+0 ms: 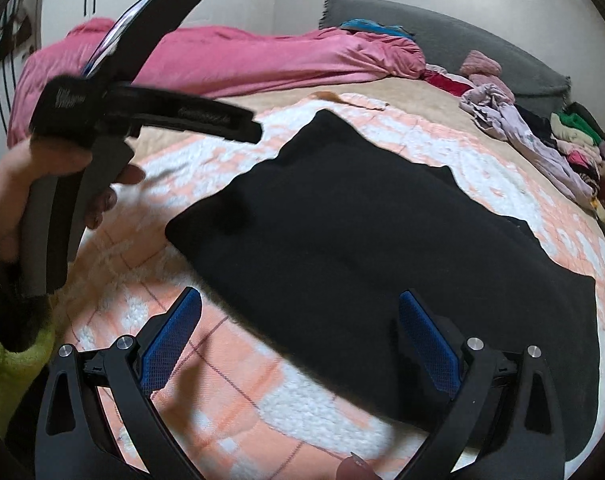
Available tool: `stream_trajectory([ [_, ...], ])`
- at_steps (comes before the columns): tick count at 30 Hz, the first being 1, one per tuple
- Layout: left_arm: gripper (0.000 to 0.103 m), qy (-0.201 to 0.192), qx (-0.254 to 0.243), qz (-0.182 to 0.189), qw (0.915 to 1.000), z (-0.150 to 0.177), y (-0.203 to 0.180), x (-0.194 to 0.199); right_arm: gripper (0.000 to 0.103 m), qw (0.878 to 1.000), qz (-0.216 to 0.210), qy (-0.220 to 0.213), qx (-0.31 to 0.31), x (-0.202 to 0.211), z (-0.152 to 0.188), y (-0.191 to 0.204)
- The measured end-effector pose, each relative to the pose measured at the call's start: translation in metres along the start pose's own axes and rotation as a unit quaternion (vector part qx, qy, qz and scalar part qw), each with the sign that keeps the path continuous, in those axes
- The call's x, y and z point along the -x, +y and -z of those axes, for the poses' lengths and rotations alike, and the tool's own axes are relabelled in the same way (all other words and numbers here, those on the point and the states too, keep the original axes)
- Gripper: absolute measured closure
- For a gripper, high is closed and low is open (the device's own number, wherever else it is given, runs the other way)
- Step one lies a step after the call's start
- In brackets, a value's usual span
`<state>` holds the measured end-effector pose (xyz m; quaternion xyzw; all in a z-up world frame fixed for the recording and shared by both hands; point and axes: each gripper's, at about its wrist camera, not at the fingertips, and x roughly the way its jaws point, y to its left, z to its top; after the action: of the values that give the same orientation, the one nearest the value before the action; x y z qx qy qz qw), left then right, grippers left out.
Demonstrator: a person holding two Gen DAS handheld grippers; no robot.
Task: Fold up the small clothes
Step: 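Grasp the sweatshirt edge with the right tool and lift it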
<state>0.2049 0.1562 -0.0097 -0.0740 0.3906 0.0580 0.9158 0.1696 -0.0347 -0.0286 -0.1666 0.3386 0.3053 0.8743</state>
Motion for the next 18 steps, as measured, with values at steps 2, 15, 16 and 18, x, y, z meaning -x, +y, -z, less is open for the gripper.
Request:
stream_trajectory([
  [2,0.01,0.003,-0.002,-0.001,1.0,0.0,-0.001,-0.003,0.005,1.0,0.003,0.005,0.012,-0.004,0.001,0.007],
  [15,0.01,0.047,0.029,0.065,0.9964,-0.006,-0.004,-0.038,0.006,0.992,0.086,0.014,0.092,-0.038,0.003,0.029],
  [16,0.01,0.05,0.037,0.076,0.9952,-0.007,-0.003,-0.041,0.006,0.99,0.1,0.009,0.102,-0.04,0.002,0.031],
  [18,0.01,0.056,0.055,0.101,0.9918,-0.009,-0.001,-0.045,0.006,0.987,0.117,-0.001,0.114,-0.043,0.002,0.033],
])
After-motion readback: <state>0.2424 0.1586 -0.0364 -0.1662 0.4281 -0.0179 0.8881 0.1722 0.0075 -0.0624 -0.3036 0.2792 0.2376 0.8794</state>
